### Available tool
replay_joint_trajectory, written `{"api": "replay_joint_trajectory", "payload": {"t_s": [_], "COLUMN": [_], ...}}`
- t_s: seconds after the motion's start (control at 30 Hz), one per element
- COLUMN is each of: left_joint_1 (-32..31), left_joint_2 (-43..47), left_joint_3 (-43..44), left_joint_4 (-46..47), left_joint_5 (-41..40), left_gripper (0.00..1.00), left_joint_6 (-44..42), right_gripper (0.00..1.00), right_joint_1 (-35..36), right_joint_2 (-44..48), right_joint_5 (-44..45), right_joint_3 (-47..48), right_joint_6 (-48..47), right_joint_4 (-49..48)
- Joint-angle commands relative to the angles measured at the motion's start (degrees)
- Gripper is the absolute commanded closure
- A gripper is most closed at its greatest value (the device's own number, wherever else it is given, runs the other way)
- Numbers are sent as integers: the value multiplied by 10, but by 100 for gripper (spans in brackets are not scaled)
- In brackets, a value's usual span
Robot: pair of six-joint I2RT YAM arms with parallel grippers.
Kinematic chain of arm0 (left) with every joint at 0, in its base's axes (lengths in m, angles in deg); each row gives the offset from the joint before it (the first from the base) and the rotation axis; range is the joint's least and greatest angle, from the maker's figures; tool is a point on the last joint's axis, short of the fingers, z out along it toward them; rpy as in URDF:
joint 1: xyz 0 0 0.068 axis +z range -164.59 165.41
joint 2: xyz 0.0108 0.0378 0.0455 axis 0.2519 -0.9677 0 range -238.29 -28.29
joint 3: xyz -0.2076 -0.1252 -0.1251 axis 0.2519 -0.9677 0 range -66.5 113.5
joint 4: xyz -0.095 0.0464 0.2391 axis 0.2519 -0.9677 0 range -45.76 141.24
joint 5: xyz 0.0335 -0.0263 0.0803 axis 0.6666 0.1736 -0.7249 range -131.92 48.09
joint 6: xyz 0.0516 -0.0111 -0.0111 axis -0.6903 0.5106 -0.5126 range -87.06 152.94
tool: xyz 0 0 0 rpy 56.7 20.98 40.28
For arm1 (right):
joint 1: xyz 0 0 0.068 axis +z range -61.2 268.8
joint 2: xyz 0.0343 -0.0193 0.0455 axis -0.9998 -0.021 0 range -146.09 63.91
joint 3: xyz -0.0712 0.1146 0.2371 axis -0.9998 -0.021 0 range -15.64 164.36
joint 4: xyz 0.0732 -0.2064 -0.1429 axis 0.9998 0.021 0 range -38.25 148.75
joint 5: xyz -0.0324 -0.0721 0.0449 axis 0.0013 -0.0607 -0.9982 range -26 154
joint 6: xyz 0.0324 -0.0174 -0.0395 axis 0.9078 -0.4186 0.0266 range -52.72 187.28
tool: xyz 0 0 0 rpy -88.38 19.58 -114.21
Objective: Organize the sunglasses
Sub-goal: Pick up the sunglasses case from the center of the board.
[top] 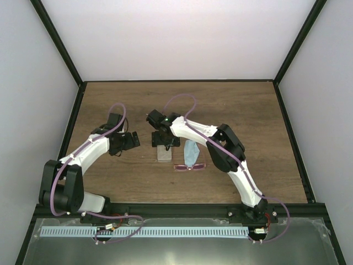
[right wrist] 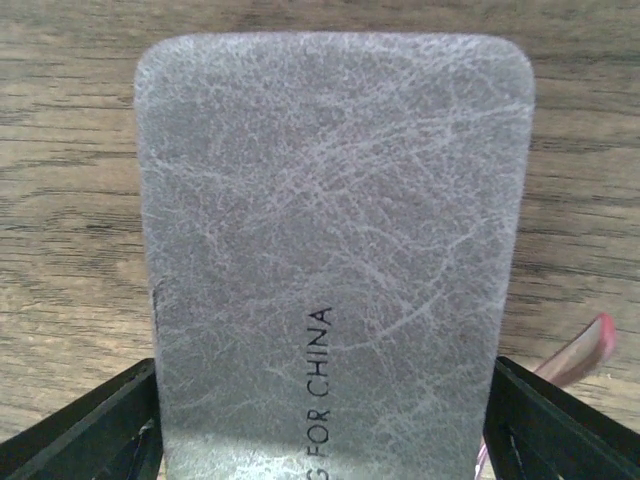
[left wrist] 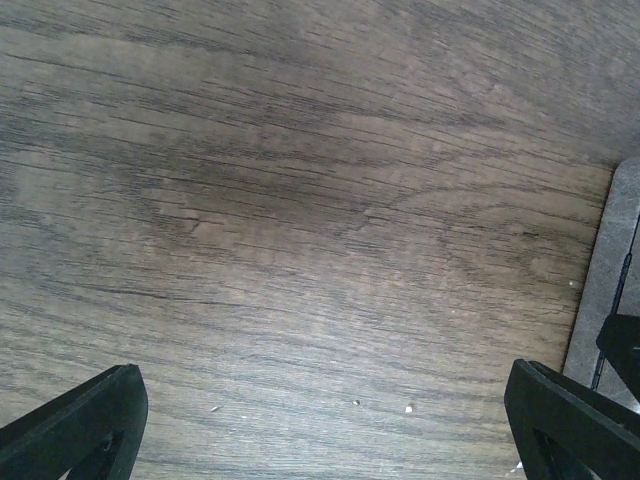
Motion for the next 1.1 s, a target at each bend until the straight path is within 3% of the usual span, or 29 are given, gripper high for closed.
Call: {"api": "replay_joint_trajectory", "payload": {"t_s": [0.0,0.27,0.5,0.63,0.73,0.8,0.9,1.07], "left_joint_1": [3,3,3,3,3,4,4,3], "left_joint_2": [1,-3,-1,5,20,31,56,105], "left_joint_3": [-9,-13,-14,-18,-21,-27,-47,-19], "left_joint_4": [12,14,12,11,24,54,122,159], "left_joint_5": [8,10,8,12,67,159,267,309], "left_gripper": [0,0,0,0,0,0,0,0], "left_joint_6": [1,-1,-2,-1,0,12,56,59], "right_gripper": [15,19,40,46,51,58,59,60], "right_joint_1": [1,1,1,1,1,-3,-21,-78], "right_joint_2": [30,24,18,26,55,102,174,274], "right_joint_5": [11,5,1,-6,-16,-22,-58,-186], "right_joint_3": [6,1,3,4,-12,-42,-99,-216], "right_joint_6": [0,-1,-1,-5,-12,-23,-29,-60], "right_joint_4": [-5,-6,-3,-5,-15,-43,-101,-201]}}
